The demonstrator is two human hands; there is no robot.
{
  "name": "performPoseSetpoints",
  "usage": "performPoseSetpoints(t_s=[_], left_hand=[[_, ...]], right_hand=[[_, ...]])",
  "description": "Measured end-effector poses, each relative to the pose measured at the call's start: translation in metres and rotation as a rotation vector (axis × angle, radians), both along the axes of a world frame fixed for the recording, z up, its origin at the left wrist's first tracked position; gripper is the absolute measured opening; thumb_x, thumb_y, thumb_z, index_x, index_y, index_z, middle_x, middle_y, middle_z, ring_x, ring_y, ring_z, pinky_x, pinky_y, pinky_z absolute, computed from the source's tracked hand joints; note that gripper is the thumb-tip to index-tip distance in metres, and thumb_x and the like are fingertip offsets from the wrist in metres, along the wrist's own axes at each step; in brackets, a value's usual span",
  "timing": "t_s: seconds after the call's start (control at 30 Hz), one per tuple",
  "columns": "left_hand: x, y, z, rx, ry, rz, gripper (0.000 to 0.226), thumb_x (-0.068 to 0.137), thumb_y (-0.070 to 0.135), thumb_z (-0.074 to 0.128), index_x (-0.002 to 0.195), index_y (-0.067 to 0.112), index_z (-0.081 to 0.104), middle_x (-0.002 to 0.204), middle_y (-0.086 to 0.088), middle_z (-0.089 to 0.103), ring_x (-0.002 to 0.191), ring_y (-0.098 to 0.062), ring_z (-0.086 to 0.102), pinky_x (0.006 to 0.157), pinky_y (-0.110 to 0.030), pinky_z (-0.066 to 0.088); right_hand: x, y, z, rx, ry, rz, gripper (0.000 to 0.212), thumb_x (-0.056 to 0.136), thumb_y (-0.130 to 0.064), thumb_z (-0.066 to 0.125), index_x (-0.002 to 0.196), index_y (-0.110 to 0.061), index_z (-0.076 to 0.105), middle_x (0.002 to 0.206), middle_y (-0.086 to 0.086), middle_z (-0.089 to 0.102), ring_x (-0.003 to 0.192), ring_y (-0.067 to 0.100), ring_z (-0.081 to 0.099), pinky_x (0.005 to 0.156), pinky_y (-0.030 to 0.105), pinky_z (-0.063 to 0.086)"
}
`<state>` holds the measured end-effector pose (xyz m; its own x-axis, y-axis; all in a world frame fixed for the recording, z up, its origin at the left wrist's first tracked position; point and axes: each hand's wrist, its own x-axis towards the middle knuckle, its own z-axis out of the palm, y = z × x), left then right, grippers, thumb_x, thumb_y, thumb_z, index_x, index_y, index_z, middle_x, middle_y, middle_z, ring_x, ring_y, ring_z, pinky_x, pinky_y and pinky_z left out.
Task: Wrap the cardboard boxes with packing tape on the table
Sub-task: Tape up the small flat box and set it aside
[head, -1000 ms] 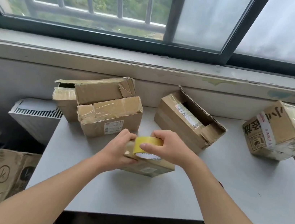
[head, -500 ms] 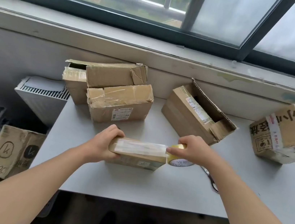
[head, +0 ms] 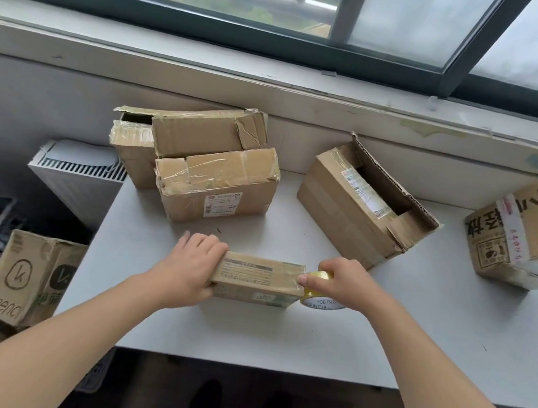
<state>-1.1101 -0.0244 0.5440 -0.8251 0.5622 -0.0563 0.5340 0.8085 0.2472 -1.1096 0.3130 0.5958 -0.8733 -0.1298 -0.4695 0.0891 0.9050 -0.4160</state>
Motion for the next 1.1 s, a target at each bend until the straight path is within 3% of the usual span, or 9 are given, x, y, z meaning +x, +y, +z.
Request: performPoseSetpoints(t_s=[0.1, 0.23, 0.37, 0.47, 0.67, 0.77, 0.9, 1.0, 1.1], left_hand=[[0.010, 0.026, 0.006, -0.294, 0.090, 0.056, 0.083, 0.067, 0.055, 0.074, 0.131, 0.010, 0.043, 0.125, -0.007, 0.048, 0.128, -0.033, 0.044, 0.112, -0.081, 0.018], [0.010, 0.082, 0.020, -0.340, 0.030, -0.001, 0.100, 0.079, 0.063, 0.064, 0.153, 0.010, 0.024, 0.145, -0.010, 0.037, 0.147, -0.032, 0.028, 0.116, -0.076, -0.004], [0.010, 0.142, 0.022, -0.274, -0.009, -0.038, 0.089, 0.079, 0.062, 0.065, 0.145, 0.014, 0.030, 0.135, -0.005, 0.043, 0.131, -0.029, 0.041, 0.120, -0.065, 0.013], [0.008, 0.161, 0.020, -0.269, 0.033, -0.021, 0.070, 0.081, 0.060, 0.065, 0.129, 0.017, 0.038, 0.127, -0.003, 0.048, 0.119, -0.027, 0.047, 0.107, -0.047, 0.031], [-0.008, 0.150, 0.026, -0.217, -0.039, -0.056, 0.069, 0.079, 0.065, 0.072, 0.127, 0.023, 0.045, 0.124, 0.004, 0.051, 0.118, -0.019, 0.051, 0.090, -0.037, 0.031], [-0.020, 0.134, 0.042, 0.014, -0.052, 0.008, 0.077, 0.065, 0.075, 0.078, 0.118, 0.025, 0.051, 0.110, 0.014, 0.052, 0.110, -0.013, 0.054, 0.087, -0.034, 0.030], [-0.025, 0.117, 0.071, 0.709, -0.316, 0.156, 0.079, 0.051, 0.064, 0.087, 0.116, 0.029, 0.057, 0.102, 0.016, 0.060, 0.097, -0.011, 0.060, 0.083, -0.030, 0.046], [-0.025, 0.110, 0.078, 0.928, -0.450, 0.182, 0.081, 0.057, 0.039, 0.092, 0.126, 0.050, 0.051, 0.117, 0.005, 0.067, 0.108, -0.014, 0.065, 0.093, -0.033, 0.054], [-0.019, 0.094, 0.064, 0.932, -0.518, 0.213, 0.082, 0.061, 0.029, 0.094, 0.131, 0.046, 0.055, 0.119, 0.004, 0.069, 0.111, -0.019, 0.067, 0.096, -0.052, 0.055]], right_hand=[[-0.001, 0.001, -0.004, -0.020, -0.021, 0.004, 0.060, 0.083, -0.073, 0.065, 0.066, -0.017, 0.051, 0.064, 0.001, 0.050, 0.065, 0.018, 0.051, 0.060, 0.034, 0.033], [-0.002, 0.002, -0.004, -0.037, -0.028, 0.031, 0.060, 0.086, -0.070, 0.064, 0.068, -0.014, 0.052, 0.065, 0.003, 0.051, 0.065, 0.018, 0.049, 0.060, 0.035, 0.032], [-0.003, 0.001, -0.005, -0.006, 0.007, 0.067, 0.055, 0.091, -0.062, 0.063, 0.065, -0.017, 0.048, 0.064, 0.002, 0.051, 0.070, 0.022, 0.051, 0.061, 0.037, 0.034], [-0.001, 0.005, -0.008, -0.013, 0.018, 0.061, 0.051, 0.093, -0.057, 0.063, 0.064, -0.018, 0.046, 0.063, 0.001, 0.049, 0.072, 0.023, 0.050, 0.062, 0.037, 0.034], [0.005, 0.002, -0.007, -0.112, 0.011, -0.037, 0.059, 0.089, -0.064, 0.065, 0.065, -0.013, 0.050, 0.061, 0.000, 0.044, 0.064, 0.017, 0.044, 0.060, 0.037, 0.031], [0.001, 0.015, 0.027, -0.409, 0.021, -0.180, 0.050, 0.093, -0.055, 0.067, 0.063, -0.016, 0.056, 0.060, -0.007, 0.047, 0.059, 0.009, 0.044, 0.060, 0.031, 0.035], [-0.011, 0.007, 0.102, -0.782, 0.170, -0.212, 0.049, 0.094, -0.049, 0.066, 0.061, -0.018, 0.048, 0.060, -0.010, 0.042, 0.056, 0.006, 0.038, 0.054, 0.019, 0.030], [-0.019, -0.023, 0.131, -0.720, 0.217, -0.049, 0.046, 0.089, -0.055, 0.068, 0.071, -0.013, 0.059, 0.063, -0.005, 0.047, 0.059, 0.010, 0.043, 0.055, 0.023, 0.034], [-0.021, -0.047, 0.125, -0.594, 0.163, 0.027, 0.039, 0.093, -0.043, 0.073, 0.074, -0.011, 0.063, 0.061, -0.007, 0.048, 0.056, 0.007, 0.045, 0.053, 0.023, 0.037]])
